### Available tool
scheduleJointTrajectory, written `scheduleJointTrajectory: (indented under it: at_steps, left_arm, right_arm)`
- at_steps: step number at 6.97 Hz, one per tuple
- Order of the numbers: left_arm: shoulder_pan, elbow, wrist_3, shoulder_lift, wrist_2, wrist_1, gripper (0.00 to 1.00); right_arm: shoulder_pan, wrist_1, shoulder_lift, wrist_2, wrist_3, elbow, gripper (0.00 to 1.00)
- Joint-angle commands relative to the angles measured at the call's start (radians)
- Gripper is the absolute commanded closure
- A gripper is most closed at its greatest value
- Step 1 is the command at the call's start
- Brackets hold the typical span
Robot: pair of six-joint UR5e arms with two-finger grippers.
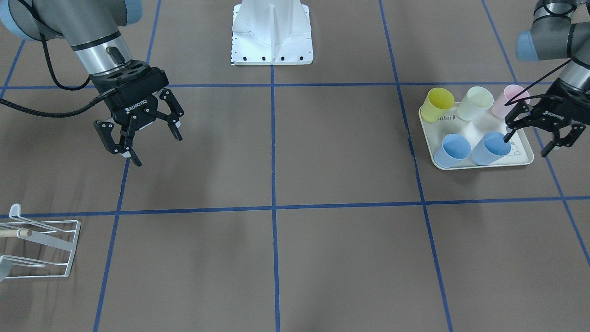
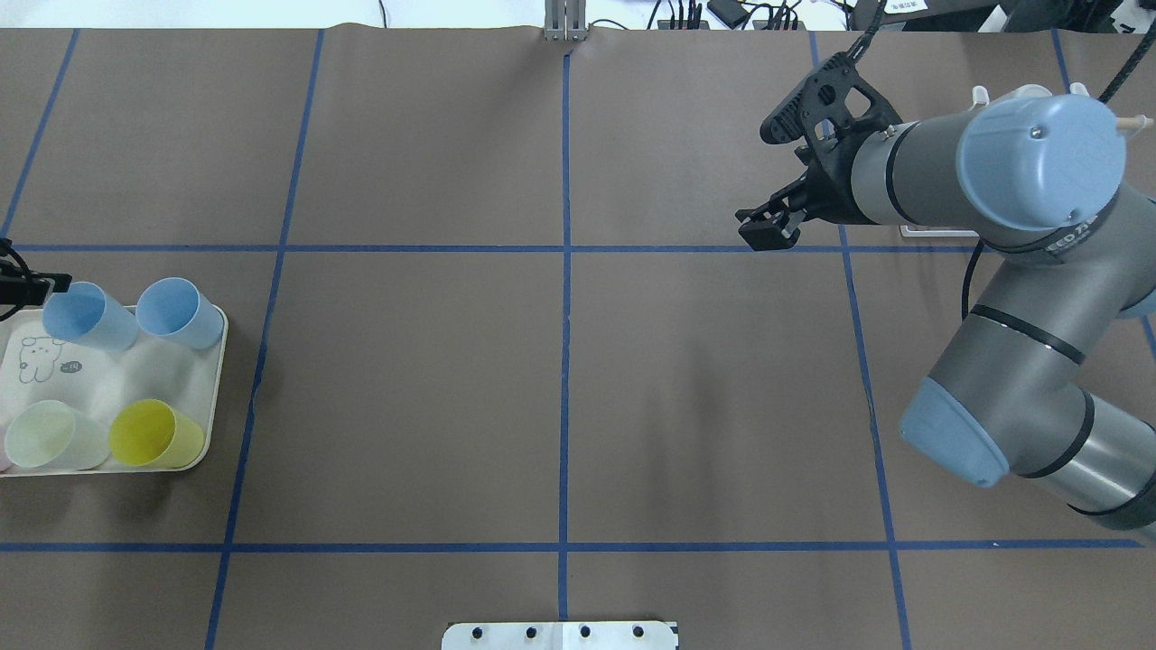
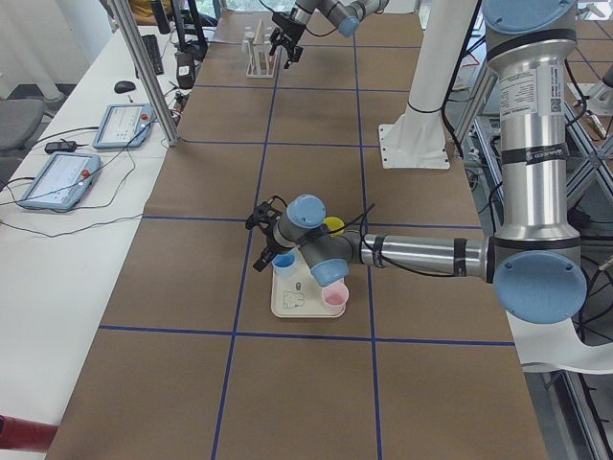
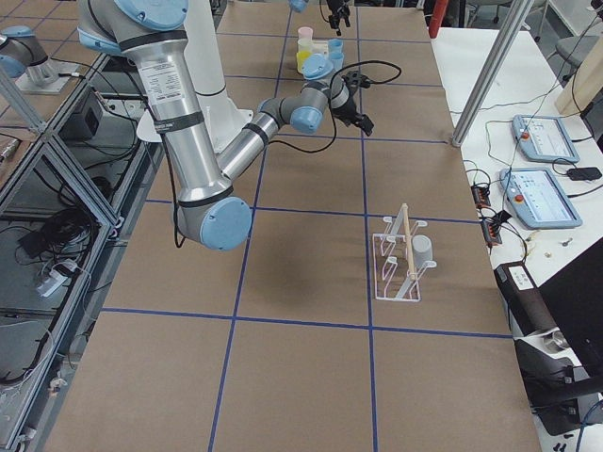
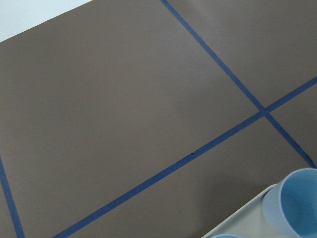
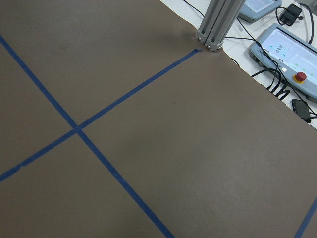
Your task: Transfer IKEA cup to right arm and place on rack
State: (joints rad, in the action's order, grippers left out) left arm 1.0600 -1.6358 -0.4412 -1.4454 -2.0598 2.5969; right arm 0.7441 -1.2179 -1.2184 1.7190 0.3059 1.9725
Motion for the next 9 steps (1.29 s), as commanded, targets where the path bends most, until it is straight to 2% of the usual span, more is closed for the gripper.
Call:
scheduleJointTrajectory:
  at_steps: [1,2,3,4,5,7,8,9]
  left_arm:
    - [-0.046,0.090,-0.027,0.002,0.020,0.105,0.01]
    - [-0.048,0.146,-0.030,0.002,0.020,0.185,0.08]
    - [-0.046,0.148,-0.034,0.005,0.018,0.201,0.22]
    - [-0.046,0.140,-0.034,0.007,0.017,0.201,0.52]
    - [-0.044,0.128,-0.033,0.008,0.004,0.201,0.71]
    - [-0.041,0.122,-0.031,0.010,0.003,0.201,0.84]
    - [-0.040,0.122,-0.031,0.010,0.001,0.201,0.96]
    - [-0.037,0.114,-0.031,0.013,0.001,0.201,1.00]
  right_arm:
    - [-0.014,0.000,0.002,0.001,0.004,-0.006,0.01]
    - [-0.015,0.000,0.002,0.001,0.004,-0.004,0.01]
    - [-0.018,0.000,0.002,0.001,0.004,-0.004,0.01]
    - [-0.022,0.000,0.002,0.001,0.004,-0.004,0.01]
    - [-0.022,0.000,0.002,0.001,0.004,-0.004,0.01]
    - [-0.025,0.000,0.002,0.001,0.004,-0.004,0.01]
    - [-0.026,0.000,0.002,0.001,0.004,-0.004,0.01]
    - [-0.028,0.000,0.002,0.001,0.004,-0.004,0.01]
